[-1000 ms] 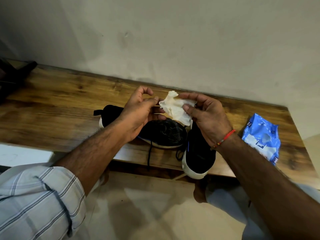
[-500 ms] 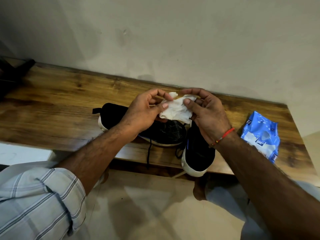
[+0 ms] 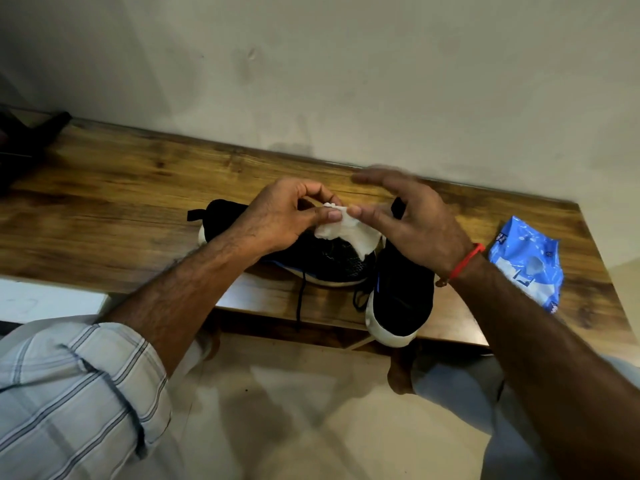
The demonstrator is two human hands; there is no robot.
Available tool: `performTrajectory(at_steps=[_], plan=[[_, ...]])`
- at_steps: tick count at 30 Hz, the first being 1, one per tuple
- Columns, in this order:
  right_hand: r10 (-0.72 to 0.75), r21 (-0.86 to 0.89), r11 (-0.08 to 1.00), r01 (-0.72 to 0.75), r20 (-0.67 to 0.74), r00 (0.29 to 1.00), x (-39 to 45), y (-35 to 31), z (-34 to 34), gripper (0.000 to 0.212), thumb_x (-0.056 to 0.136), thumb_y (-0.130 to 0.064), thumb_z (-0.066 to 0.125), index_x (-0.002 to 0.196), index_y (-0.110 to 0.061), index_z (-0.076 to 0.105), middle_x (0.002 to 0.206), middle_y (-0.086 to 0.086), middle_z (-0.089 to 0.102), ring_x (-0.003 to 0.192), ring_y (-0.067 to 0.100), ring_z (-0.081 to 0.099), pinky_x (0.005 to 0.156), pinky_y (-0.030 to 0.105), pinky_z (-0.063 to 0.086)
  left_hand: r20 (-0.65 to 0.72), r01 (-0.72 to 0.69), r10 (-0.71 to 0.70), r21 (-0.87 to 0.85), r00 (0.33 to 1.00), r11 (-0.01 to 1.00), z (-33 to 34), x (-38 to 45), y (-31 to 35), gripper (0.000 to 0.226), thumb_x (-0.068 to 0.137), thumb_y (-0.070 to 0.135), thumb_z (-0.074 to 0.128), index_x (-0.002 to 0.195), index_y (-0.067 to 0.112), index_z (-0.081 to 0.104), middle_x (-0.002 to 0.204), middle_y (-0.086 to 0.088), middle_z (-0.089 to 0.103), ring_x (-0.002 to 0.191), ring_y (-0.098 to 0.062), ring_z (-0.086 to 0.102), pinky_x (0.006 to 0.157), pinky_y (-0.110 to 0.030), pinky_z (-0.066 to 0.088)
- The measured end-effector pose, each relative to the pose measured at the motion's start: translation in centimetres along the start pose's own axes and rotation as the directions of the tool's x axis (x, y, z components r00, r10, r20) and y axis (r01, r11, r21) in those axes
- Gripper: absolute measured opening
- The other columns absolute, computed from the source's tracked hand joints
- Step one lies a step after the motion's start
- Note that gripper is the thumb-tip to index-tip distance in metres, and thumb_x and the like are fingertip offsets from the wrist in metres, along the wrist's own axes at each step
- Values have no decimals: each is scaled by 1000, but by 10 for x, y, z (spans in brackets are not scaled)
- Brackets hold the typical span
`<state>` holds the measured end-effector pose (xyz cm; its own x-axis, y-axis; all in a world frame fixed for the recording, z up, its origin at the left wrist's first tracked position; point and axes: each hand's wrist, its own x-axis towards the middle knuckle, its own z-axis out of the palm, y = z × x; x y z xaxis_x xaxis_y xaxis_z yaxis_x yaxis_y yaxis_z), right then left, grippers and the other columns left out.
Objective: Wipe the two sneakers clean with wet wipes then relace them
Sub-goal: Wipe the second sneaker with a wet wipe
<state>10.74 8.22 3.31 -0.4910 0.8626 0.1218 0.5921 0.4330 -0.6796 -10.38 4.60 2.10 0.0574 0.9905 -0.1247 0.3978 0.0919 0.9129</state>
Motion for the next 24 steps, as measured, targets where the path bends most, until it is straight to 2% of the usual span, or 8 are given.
performTrajectory(at_steps=[2,5,10,14,16,19,22,24], plan=[[87,122,987,-104,138,987,-1,-2,3,43,85,-45,70,119,-20,70,109,-6,72,103,5,67,90,32,56,25,-14,14,-13,1000,1000,-2,0,2,12,88,25,77,100,21,76,91,3,77,88,-14,74,81,-32,59],[203,269,933,-239,153,967,1,0,7,26,81,-31,77,99,-12,76,88,2,76,81,14,72,76,35,59,36,8,-7,-26,999,1000,-6,0,2,16,87,22,77,102,23,74,91,0,78,88,-15,75,83,-33,60],[313,699,493,-518,413,855,1,-1,4,17,75,-15,76,86,-6,67,84,8,72,76,18,68,70,28,57,-2,101,-102,-78,995,992,-7,0,0,26,85,24,80,108,19,69,83,-1,77,72,-9,72,75,-34,60],[338,765,359,-535,428,838,2,-2,4,21,75,-10,73,93,-5,64,94,12,71,84,21,69,72,32,60,-144,117,-115,4,983,993,-11,4,-4,20,85,33,80,99,24,70,83,2,76,71,-3,69,59,-21,52],[350,832,338,-440,323,879,4,-2,1,26,76,-3,70,100,-8,61,85,8,70,76,18,69,66,28,59,-263,124,-107,46,959,991,-17,6,-4,15,91,34,75,95,21,69,79,3,75,63,-1,68,48,-13,46],[316,855,414,-311,185,931,5,-1,-6,39,89,6,59,121,-14,57,73,6,69,67,17,68,63,28,58,-274,98,-82,45,958,994,-19,2,-1,14,97,31,68,91,19,65,73,-1,75,58,-10,71,39,-21,44],[237,838,485,-252,151,960,5,3,-7,42,88,4,60,129,-7,60,106,16,70,97,26,67,84,33,57,-124,55,-58,-28,991,998,-2,-4,1,12,100,26,63,93,17,65,75,-4,75,64,-16,74,45,-29,54],[239,824,504,-261,157,958,3,4,-5,44,81,4,64,125,-3,62,117,18,69,104,25,67,90,34,56,-48,-2,8,128,999,992,13,-5,-7,12,102,24,60,94,19,68,83,4,74,76,-10,73,64,-29,58]])
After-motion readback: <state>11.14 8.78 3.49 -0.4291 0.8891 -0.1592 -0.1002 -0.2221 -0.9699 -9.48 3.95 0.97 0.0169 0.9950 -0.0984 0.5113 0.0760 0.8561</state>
